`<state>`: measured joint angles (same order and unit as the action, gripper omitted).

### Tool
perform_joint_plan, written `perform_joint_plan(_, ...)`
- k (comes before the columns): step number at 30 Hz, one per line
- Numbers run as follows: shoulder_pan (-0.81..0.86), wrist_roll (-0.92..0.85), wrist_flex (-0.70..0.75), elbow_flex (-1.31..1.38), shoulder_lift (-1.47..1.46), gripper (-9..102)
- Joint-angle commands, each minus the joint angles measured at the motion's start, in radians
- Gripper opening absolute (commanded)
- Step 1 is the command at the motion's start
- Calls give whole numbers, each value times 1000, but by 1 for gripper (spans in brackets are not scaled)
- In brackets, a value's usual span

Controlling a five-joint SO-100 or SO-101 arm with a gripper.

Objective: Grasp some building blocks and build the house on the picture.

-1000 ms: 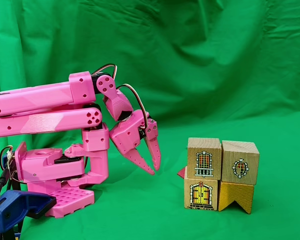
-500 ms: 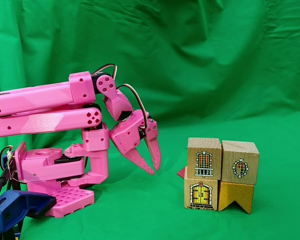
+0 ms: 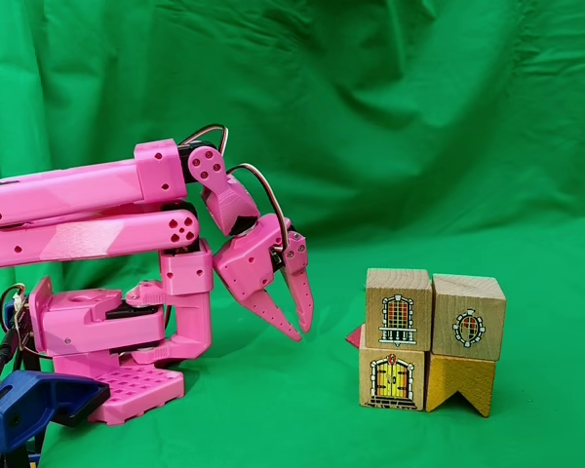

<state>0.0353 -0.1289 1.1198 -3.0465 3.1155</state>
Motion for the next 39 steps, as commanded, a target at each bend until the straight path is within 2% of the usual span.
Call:
perform_joint_plan(1,-2,-3,-8,3,5,0)
perform_joint_plan(18,9,-6,-8,54,-15,0)
perform_joint_plan(26,-2,-8,3,342,-34,0)
perform_joint_plan(30,-2,-14,5,469,-150,0)
perform_joint_plan(34,5,-91,-6,571,-313,0)
perform_joint_plan(39,12,-273,-9,638,-451,0)
